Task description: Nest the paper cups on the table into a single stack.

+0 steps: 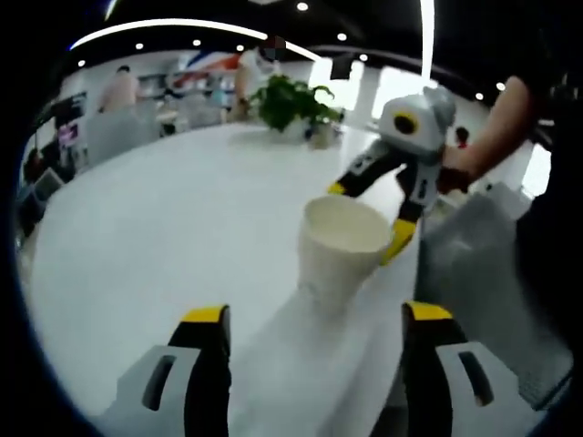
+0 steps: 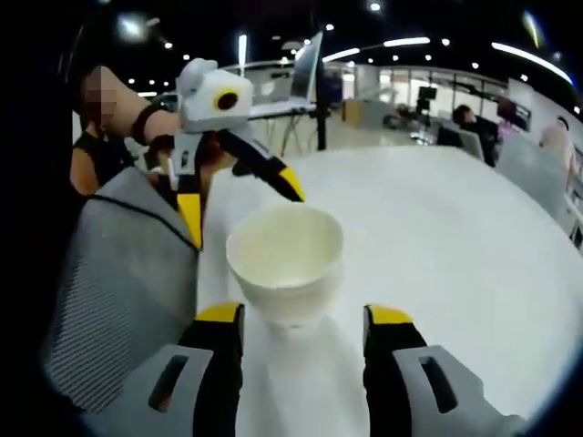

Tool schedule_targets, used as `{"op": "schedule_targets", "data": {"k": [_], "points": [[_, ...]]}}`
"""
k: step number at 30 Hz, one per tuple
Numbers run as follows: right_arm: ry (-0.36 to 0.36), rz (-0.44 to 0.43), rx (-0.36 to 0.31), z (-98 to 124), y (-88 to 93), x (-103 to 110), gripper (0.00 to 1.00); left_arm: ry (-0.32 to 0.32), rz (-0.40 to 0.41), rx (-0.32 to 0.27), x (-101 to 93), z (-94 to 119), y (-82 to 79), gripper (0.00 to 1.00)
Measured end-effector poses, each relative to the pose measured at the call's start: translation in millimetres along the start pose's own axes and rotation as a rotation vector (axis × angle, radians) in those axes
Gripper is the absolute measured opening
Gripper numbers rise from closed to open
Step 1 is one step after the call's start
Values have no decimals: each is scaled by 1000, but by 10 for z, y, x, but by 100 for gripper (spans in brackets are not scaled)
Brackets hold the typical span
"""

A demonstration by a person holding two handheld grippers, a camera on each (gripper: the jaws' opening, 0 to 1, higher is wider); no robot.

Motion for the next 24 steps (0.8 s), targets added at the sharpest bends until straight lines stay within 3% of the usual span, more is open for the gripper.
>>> {"op": "schedule_targets", "data": {"k": [9, 24], "points": [[-36, 29, 3, -50, -23, 14, 45, 13, -48, -10, -28, -128, -117, 71], [-82, 107, 18, -47, -51, 58, 36, 108, -103, -36, -180, -304, -264, 46]]}}
Point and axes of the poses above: the point that each gripper's makers call its tool centre point, and the gripper's own axes: z roughly backward along the fingers, x roughly to its left, y roughly out of its underside, the point moved 2 cm from there along z, roughly backward along the fingers, and after that the axes turned 3 degrees about -y, right-handed, at the moved point
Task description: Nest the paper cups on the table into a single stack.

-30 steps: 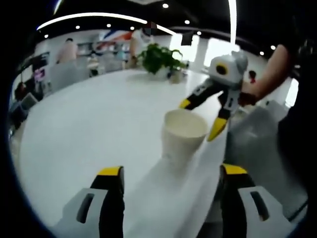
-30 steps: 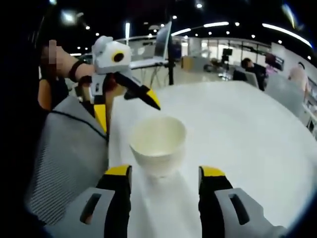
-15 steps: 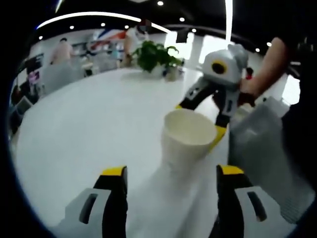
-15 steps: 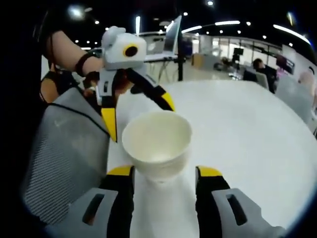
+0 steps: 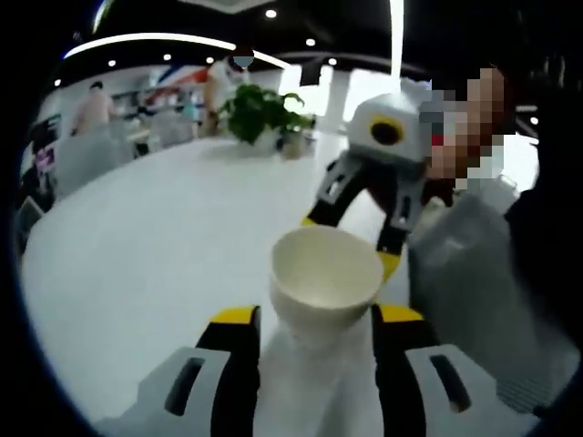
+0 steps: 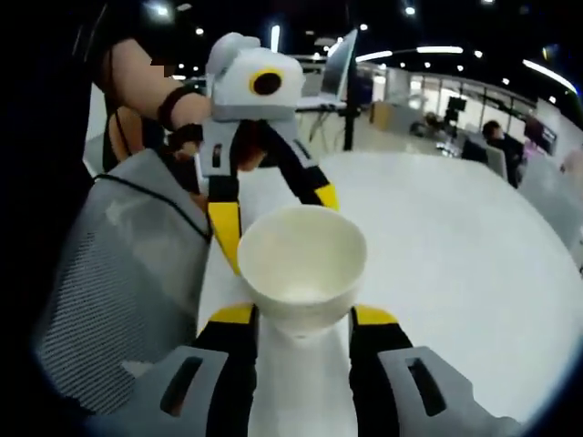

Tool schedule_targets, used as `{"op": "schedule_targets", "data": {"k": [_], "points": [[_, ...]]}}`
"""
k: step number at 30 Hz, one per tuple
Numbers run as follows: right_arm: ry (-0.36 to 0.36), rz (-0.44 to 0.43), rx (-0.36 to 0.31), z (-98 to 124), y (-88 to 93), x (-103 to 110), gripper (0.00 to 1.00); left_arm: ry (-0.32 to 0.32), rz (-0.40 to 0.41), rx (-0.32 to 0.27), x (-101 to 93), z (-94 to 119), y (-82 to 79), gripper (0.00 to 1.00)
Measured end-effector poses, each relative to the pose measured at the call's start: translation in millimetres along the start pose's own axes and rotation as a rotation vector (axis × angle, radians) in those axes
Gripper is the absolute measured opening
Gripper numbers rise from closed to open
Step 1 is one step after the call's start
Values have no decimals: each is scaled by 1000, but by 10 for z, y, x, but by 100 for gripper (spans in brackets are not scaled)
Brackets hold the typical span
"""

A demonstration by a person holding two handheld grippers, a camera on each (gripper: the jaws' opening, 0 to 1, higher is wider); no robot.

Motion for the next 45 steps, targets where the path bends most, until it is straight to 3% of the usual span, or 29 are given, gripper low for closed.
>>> {"op": "schedule_targets", "data": {"k": [13, 23, 29, 45], "points": [[3, -34, -25, -2, -72, -54, 35, 1, -17, 10, 21, -38, -86, 45], [46, -38, -63, 27, -286, -334, 35, -13, -72, -5, 298, 32, -330, 44], [76, -50, -72, 31, -385, -593, 34, -11, -78, 6, 561, 12, -458, 44], [183, -64, -25, 7, -492, -1541, 33, -43, -77, -1, 1450, -273, -757, 43]]}}
Point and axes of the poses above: the point that each gripper's makers call its tool centre point, and the gripper's own axes: z roughly backward along the fingers, x roughly to its left, y roughly out of its underside, the point moved 2 cm from there along z, roughly backward along the fingers, and after that the axes turned 3 degrees about -y, right-handed, at the moved point
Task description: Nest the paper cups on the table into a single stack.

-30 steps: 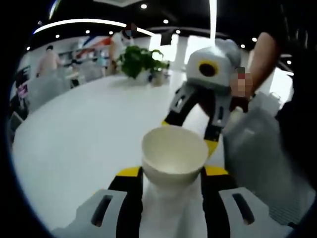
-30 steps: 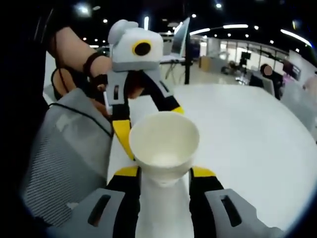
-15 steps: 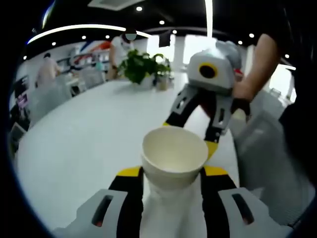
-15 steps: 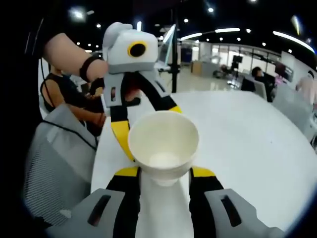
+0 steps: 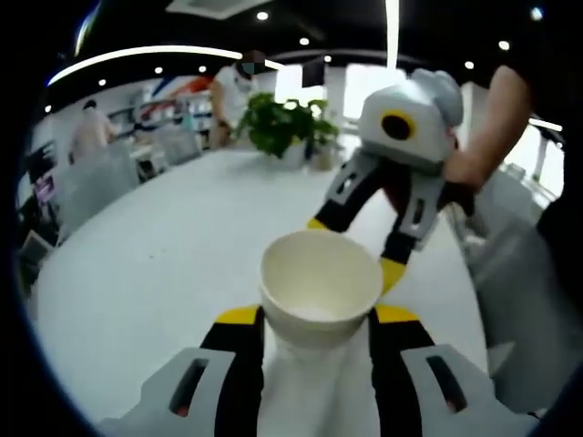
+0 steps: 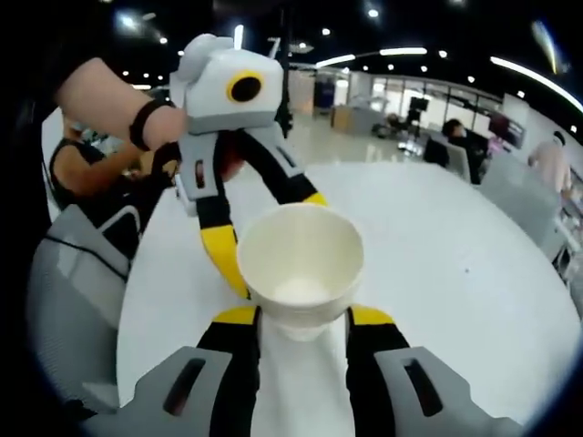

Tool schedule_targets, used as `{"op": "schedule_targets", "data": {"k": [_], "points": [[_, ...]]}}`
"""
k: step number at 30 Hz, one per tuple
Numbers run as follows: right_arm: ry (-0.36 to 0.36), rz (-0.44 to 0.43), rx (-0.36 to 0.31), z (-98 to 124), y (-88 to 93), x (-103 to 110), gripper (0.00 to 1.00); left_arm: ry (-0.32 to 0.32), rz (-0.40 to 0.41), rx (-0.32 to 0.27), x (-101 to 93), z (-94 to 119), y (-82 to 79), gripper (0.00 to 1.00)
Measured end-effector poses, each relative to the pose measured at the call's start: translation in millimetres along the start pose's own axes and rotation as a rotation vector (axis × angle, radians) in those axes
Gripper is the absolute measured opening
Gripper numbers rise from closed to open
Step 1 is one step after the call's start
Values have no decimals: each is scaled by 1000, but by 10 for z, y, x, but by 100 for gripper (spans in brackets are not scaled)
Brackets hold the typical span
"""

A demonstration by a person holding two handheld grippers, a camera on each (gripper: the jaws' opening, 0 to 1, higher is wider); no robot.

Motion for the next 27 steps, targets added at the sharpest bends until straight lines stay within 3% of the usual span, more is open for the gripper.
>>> {"op": "schedule_targets", "data": {"k": [5, 12, 19, 27], "points": [[12, -22, 21, -139, 44, -227, 32, -1, 24, 11, 197, -106, 36, 43], [0, -66, 32, -238, 101, -385, 33, -9, 87, 12, 374, -209, 112, 43], [-7, -61, 36, -304, 128, -372, 32, -17, 126, 15, 403, -241, 214, 43], [12, -85, 7, -274, 132, -392, 33, -46, 144, 7, 423, -235, 207, 45]]}}
Point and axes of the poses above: the point that each gripper's makers call its tool centre point, and the gripper's own axes: z roughly backward along the fingers, x roughly to its left, y roughly out of its underside, the point moved 2 cm from there along z, roughly backward along the fingers, and after that the axes turned 3 degrees about -y, right-handed, at the moved point
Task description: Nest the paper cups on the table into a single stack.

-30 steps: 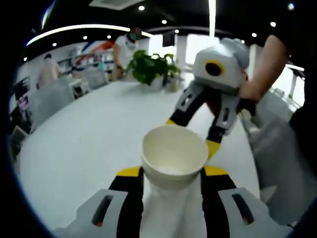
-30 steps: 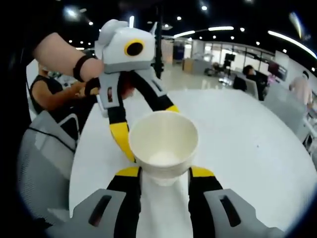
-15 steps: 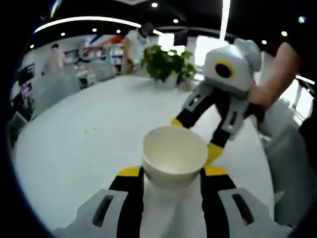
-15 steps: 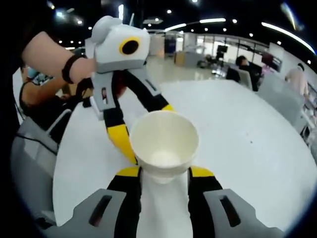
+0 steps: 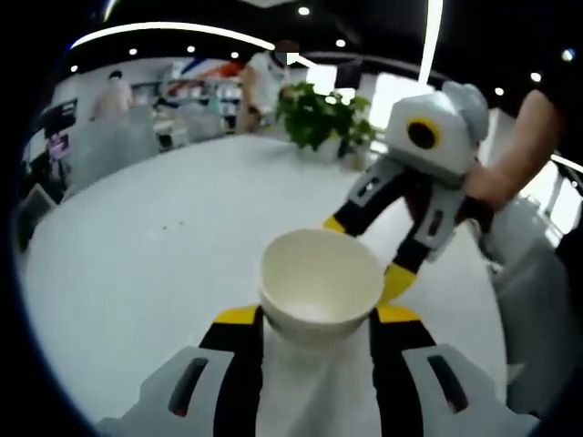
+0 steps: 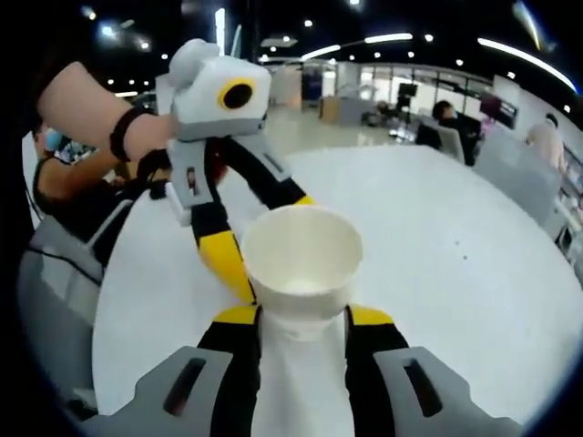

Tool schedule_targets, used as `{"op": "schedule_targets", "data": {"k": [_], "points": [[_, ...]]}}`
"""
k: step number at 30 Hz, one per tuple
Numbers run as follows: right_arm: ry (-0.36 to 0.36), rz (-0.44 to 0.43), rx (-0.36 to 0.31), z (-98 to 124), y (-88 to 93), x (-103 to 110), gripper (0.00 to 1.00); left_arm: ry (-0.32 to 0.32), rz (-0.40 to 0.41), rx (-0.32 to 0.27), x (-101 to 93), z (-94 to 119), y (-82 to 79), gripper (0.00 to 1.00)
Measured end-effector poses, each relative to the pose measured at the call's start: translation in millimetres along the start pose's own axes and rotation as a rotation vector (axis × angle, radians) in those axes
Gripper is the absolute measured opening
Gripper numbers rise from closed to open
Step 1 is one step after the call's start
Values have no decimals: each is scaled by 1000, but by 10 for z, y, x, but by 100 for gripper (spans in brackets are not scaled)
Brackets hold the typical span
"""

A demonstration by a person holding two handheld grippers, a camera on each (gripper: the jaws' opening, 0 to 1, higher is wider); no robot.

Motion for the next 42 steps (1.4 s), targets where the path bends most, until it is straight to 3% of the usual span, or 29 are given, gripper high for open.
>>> {"op": "schedule_targets", "data": {"k": [3, 11, 22, 32, 36, 40, 42], "points": [[14, -39, -25, 52, 0, -11, 34, -18, 13, 18, 22, 43, 22, 44], [29, -65, -8, 221, 157, 106, 36, -44, 19, 5, -21, 220, 50, 47], [78, -82, -74, 679, 152, 426, 36, -98, -5, -23, -325, 692, 16, 48], [129, -104, -130, 1115, 126, 830, 46, -160, 58, -110, -702, 1150, 90, 51], [154, -94, -148, 1242, 84, 940, 50, -179, 38, -96, -786, 1293, 166, 52], [175, -88, -161, 1385, 81, 1028, 55, -220, 30, -136, -826, 1514, 134, 60], [211, -84, -169, 1459, 94, 1015, 63, -235, 33, -149, -847, 1622, 134, 67]]}}
Point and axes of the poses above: the point that each gripper's makers call its tool centre point, and the gripper's own axes: z roughly backward along the fingers, x roughly to its left, y roughly out of its underside, the point moved 2 cm from there along z, roughly backward along the fingers, and after that the axes turned 3 degrees about -y, right-handed, at the moved point
